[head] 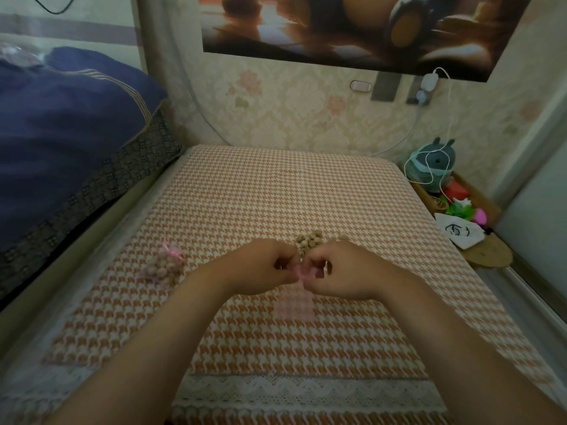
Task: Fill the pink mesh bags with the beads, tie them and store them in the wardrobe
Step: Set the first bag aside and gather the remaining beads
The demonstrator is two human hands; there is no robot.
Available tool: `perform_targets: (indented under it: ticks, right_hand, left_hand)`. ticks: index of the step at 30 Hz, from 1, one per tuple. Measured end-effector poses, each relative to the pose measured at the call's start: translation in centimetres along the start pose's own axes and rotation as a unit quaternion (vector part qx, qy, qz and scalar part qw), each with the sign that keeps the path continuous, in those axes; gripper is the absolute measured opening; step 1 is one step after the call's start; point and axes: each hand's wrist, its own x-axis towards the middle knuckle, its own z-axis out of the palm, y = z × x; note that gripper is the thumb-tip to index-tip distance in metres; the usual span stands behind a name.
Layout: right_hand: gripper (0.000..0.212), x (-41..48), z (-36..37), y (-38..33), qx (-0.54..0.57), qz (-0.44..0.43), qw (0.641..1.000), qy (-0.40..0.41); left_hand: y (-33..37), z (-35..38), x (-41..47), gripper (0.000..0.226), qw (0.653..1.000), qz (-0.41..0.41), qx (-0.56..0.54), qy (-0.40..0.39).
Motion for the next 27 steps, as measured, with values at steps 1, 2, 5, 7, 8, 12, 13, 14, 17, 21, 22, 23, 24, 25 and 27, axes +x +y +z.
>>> perform_targets:
  ticks: [1, 2, 5, 7, 8, 12, 13, 14, 17, 21, 22, 23, 24, 25, 27]
  right_hand:
    - [0.012, 0.0, -0.1, -0.1, -0.03, 0.001, 0.999, -0.016]
    - [0.014, 0.1, -0.1, -0.2, -0.056, 0.004, 0.998, -0.028]
    - [0.014, 0.3, 0.0, -0.2, -0.08, 0.006, 0.996, -0.039]
    - [0.013, 0.4, 0.2, 0.0, -0.021, 0.0, 0.999, -0.037]
    - [0.012, 0.3, 0.2, -0.1, 0.025, -0.002, 0.999, -0.038]
    - [0.006, 0.0, -0.2, 0.0, 0.164, -0.015, 0.986, -0.034]
    - [0.008, 0.0, -0.3, 0.2, 0.17, -0.016, 0.985, -0.033]
    - [0.01, 0.0, -0.3, 0.2, 0.162, -0.015, 0.986, -0.035]
    - [0.009, 0.3, 0.3, 0.1, 0.116, -0.012, 0.991, -0.06]
    - [0.013, 0.7, 1.1, -0.1, 0.112, -0.006, 0.992, -0.061]
    - [0.011, 0.7, 1.1, 0.0, 0.102, -0.006, 0.993, -0.055]
    - [0.009, 0.8, 1.2, 0.1, 0.083, -0.006, 0.995, -0.05]
    - [0.007, 0.9, 1.3, 0.2, 0.063, -0.006, 0.997, -0.047]
    - [0.006, 0.9, 1.5, 0.2, 0.047, -0.002, 0.998, -0.045]
    - [0.007, 1.2, 1.8, 0.1, 0.039, 0.004, 0.998, -0.042]
  left_hand:
    - [-0.1, 0.0, -0.1, 0.008, 1.0, 0.0, 0.0, -0.011]
    - [-0.1, -0.1, -0.2, 0.012, 1.0, -0.004, 0.002, -0.02]
    - [-0.2, -0.2, -0.3, 0.019, 0.999, -0.029, -0.008, -0.035]
    - [-0.2, -0.3, -0.4, 0.018, 0.998, -0.034, -0.032, -0.042]
    - [-0.3, -0.3, -0.4, 0.014, 0.997, -0.03, -0.048, -0.047]
    - [-0.8, -0.6, -0.8, 0.011, 0.996, -0.032, -0.058, -0.051]
    - [-1.0, -0.8, -0.9, 0.011, 0.997, -0.037, -0.051, -0.045]
    - [-1.1, -0.9, -0.9, 0.011, 0.997, -0.042, -0.047, -0.038]
    - [-1.2, -0.9, -1.0, 0.012, 0.998, -0.044, -0.027, -0.039]
    - [-1.2, -1.1, -1.4, 0.014, 0.997, -0.063, -0.003, -0.047]
    - [-1.4, -1.2, -1.4, 0.014, 0.997, -0.066, -0.005, -0.045]
    - [-1.5, -1.2, -1.4, 0.016, 0.997, -0.067, -0.01, -0.043]
    - [-1.6, -1.2, -1.5, 0.018, 0.997, -0.068, -0.016, -0.044]
    - [-1.7, -1.0, -1.4, 0.023, 0.996, -0.069, -0.021, -0.046]
    - [-1.8, -0.4, -1.2, 0.027, 0.997, -0.066, -0.028, -0.036]
